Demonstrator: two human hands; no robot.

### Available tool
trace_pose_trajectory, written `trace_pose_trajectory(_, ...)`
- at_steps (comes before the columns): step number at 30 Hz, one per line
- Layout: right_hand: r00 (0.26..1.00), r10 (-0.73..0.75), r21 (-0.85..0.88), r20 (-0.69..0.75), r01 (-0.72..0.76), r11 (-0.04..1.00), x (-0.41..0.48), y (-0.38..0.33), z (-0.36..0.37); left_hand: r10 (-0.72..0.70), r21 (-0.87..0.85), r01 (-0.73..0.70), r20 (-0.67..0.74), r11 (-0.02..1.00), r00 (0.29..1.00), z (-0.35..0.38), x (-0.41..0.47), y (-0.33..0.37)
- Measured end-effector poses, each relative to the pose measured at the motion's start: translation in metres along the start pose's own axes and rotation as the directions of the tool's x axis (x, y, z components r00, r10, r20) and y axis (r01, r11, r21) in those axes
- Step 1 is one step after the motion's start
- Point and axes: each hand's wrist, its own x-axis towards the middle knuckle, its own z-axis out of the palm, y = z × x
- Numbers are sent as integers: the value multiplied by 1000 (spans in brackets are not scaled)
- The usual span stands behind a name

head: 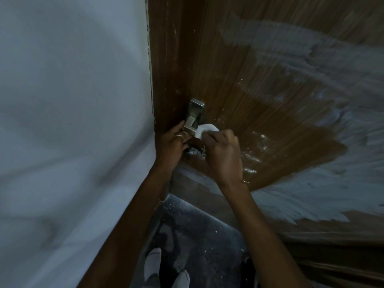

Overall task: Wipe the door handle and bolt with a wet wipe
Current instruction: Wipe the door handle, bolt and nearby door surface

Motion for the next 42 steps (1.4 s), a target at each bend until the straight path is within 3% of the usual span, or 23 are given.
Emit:
trace_pose_trajectory(7, 999, 13, -21, 38, -13, 1000, -2, 10, -9, 71, 40, -68, -75, 997, 995, 9, -11, -1)
trace_pose_trajectory(12, 996, -40, 9, 80, 40, 999, 17, -8, 6, 241, 354, -188, -111, 916, 964, 3, -13, -7)
trace_pose_trajectory(18, 999, -20, 26, 25, 20, 999, 13, -9, 1, 231, 318, -175, -149, 932, 961, 8, -15, -11)
trace_pose_trajectory(22, 1000, 15, -2, -15, -15, 1000, 1, 7, -8, 305, 318, -238, -178, 918, 936, 8, -10, -16)
trace_pose_trajectory(26, 996, 16, -33, -90, -19, 999, -2, 10, -5, 434, 394, -333, -202, 856, 878, 5, 1, -18)
trace_pose_trajectory(34, 957, -192, -103, -219, 173, 979, 14, -15, 35, 686, 437, -575, -148, 691, 712, -13, 26, -42)
trace_pose_trajectory(38, 928, -185, -162, -323, 138, 977, 5, -8, 43, 758, 447, -654, -90, 610, 646, -14, 32, -52)
trace_pose_trajectory(42, 916, -149, -195, -373, 80, 978, -13, 11, 42, 777, 442, -679, -72, 586, 625, -14, 37, -58)
